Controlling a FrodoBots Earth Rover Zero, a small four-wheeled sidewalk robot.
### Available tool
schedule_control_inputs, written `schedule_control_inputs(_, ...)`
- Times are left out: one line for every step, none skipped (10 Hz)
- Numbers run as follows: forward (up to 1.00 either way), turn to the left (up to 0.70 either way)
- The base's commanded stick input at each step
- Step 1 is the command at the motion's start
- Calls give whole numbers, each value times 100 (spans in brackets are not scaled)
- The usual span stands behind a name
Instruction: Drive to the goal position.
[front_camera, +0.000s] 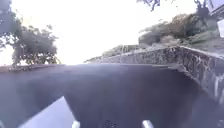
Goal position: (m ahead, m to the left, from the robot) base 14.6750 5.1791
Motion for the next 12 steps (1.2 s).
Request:
schedule_control_inputs(70, 0)
schedule_control_inputs(70, 0)
schedule_control_inputs(70, 0)
schedule_control_inputs(70, 0)
schedule_control_inputs(70, 0)
schedule_control_inputs(70, 0)
schedule_control_inputs(70, 0)
schedule_control_inputs(70, 0)
schedule_control_inputs(70, 0)
schedule_control_inputs(70, 0)
schedule_control_inputs(70, 0)
schedule_control_inputs(70, 0)
